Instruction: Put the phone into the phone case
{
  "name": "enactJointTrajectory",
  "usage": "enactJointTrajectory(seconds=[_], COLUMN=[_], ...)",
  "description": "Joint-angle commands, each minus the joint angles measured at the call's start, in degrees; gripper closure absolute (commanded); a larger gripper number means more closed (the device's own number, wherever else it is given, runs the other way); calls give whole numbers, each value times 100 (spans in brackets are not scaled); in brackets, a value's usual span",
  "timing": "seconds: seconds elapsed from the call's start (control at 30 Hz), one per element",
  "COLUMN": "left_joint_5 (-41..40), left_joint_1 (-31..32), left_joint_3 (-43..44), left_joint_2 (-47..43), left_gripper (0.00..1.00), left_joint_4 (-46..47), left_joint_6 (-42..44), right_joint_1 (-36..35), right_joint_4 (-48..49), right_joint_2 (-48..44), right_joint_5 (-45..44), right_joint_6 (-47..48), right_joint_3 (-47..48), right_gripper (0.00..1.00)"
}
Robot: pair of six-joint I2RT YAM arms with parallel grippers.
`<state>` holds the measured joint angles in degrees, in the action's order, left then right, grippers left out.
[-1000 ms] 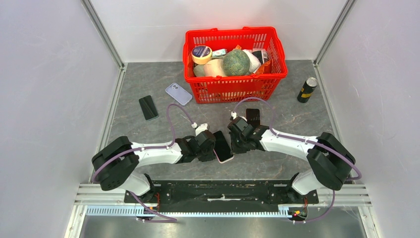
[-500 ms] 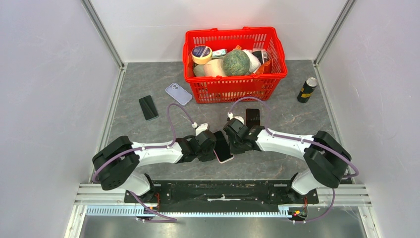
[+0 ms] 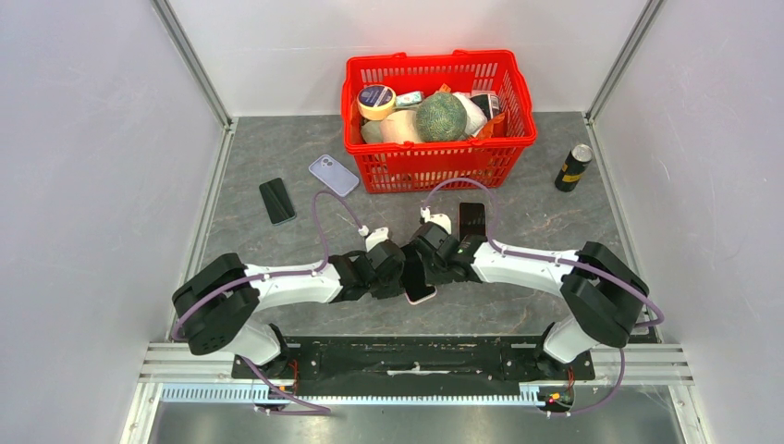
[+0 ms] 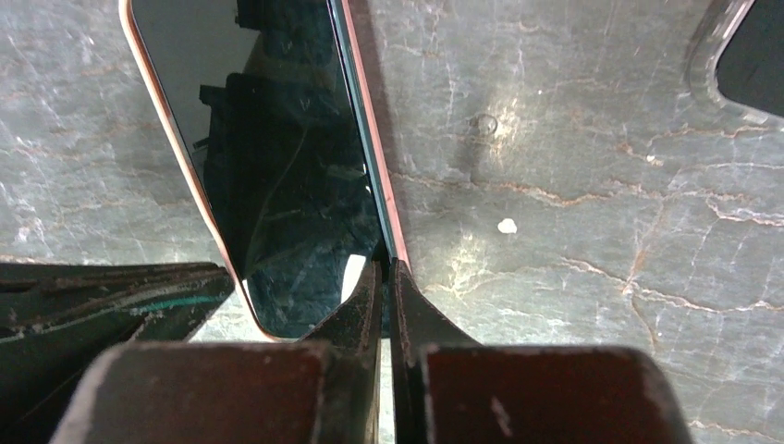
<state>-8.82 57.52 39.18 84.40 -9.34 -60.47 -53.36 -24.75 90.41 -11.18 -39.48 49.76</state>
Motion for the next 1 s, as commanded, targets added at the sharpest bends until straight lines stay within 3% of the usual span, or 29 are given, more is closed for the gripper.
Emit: enactJointTrajectory(seconds=[0.0,0.3,0.57,0.83,0.97], left_joint_5=[-238,-285,-364,-477,-513], left_joint_1=[21,14,14,12,5], left_joint_3=[257,349,313,292,264], left_joint_2=[-28,24,-102,-370,-416], left_gripper=[98,98,98,98,98], left_joint_4=[104,-50,-203,-393,-463], left_joint_6=[43,101,132,171,184], right_joint_1=[-279,-289,-165,199,272], right_joint_4=[561,394,83,-29,-158], right_joint_2=[952,620,-151,-410,-612], right_joint_5=[760,711,794,1265,1311], right_joint_6=[-428,-503,-364,-170,-114], right_joint_3=[-589,-804,-862,-834,-877], right_gripper=[100,100,72,70,64])
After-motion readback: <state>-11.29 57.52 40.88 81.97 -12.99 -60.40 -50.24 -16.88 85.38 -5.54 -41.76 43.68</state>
